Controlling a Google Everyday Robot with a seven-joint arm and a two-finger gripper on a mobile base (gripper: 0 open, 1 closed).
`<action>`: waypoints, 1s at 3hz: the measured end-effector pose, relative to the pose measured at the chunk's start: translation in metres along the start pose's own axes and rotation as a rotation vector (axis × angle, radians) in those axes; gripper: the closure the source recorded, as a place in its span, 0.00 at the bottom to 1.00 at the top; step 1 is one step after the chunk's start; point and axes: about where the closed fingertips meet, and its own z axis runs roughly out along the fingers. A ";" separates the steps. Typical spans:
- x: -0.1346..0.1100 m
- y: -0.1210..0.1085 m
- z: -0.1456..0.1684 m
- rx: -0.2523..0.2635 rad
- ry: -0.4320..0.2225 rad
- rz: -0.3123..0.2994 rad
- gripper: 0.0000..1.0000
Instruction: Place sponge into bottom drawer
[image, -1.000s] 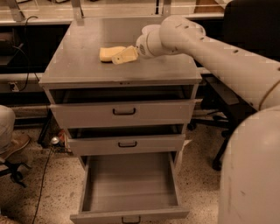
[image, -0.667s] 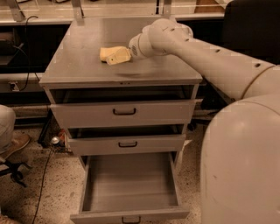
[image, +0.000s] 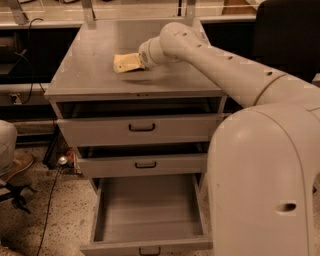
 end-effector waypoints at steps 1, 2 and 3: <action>-0.005 0.007 0.014 -0.022 -0.004 -0.001 0.16; -0.008 0.013 0.024 -0.044 -0.010 0.002 0.39; -0.008 0.022 0.032 -0.065 0.002 -0.013 0.62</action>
Offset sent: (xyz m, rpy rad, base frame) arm 0.0147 0.0350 -0.0032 0.0415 0.0095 0.0519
